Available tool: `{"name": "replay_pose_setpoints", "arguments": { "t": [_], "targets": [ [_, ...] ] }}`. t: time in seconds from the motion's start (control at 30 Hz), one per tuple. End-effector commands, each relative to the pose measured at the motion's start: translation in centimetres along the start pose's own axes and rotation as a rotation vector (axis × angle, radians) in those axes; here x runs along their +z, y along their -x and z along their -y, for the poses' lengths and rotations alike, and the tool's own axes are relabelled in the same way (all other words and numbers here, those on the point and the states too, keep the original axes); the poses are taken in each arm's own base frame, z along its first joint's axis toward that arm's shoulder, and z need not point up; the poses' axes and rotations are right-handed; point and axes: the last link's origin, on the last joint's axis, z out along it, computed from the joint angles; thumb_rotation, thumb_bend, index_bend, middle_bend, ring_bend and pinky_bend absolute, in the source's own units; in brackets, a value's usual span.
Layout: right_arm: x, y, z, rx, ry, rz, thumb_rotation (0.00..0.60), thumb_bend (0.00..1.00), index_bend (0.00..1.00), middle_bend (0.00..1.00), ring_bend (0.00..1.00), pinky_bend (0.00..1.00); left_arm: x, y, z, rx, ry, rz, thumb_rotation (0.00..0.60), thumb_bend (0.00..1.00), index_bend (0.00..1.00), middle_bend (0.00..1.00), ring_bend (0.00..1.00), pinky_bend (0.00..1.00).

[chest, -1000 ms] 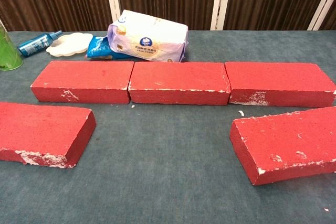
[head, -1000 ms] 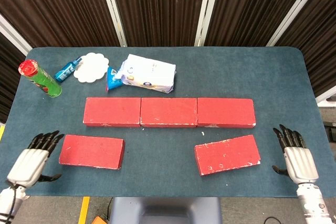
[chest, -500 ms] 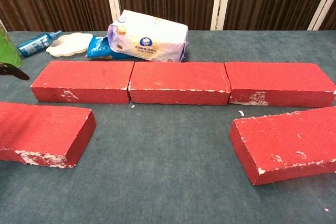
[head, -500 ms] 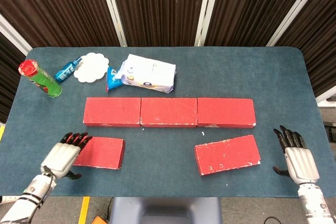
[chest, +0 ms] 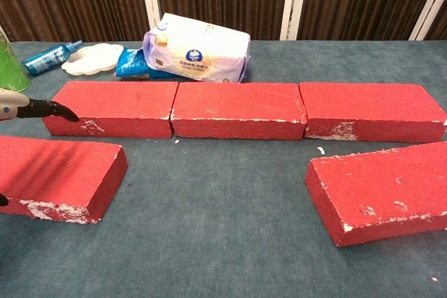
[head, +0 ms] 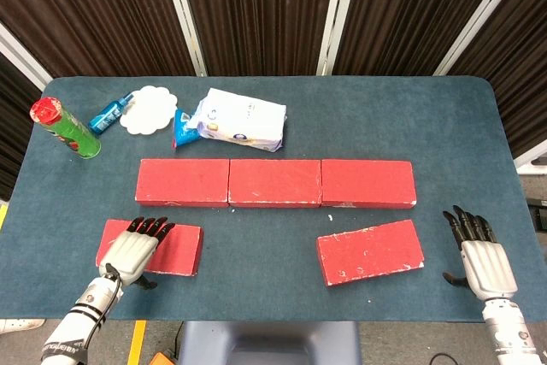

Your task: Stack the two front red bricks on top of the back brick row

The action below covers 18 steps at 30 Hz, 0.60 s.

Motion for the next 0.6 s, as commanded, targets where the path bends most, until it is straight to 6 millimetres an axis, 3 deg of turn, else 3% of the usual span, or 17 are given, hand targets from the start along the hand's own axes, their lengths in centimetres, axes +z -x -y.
{"name": "replay_pose_setpoints", "arguments": {
  "t": [0.03,0.6],
  "targets": [
    [0.0,0.0,0.0,-0.002,-0.001,0.001,0.6,0.0,0.13,0.05,0.0,0.0,1.0,0.1,0.0,-0.009,-0.014,0.009,0.6,0.0,0.0,0.0,0.0,0.01],
    [0.2,0.3,0.2,-0.008,0.004,0.009,0.6,0.0,0.13,0.05,0.0,0.0,3.3,0.9,0.7,-0.05,-0.043,0.057,0.6,0.0,0.0,0.0,0.0,0.01]
  ]
}}
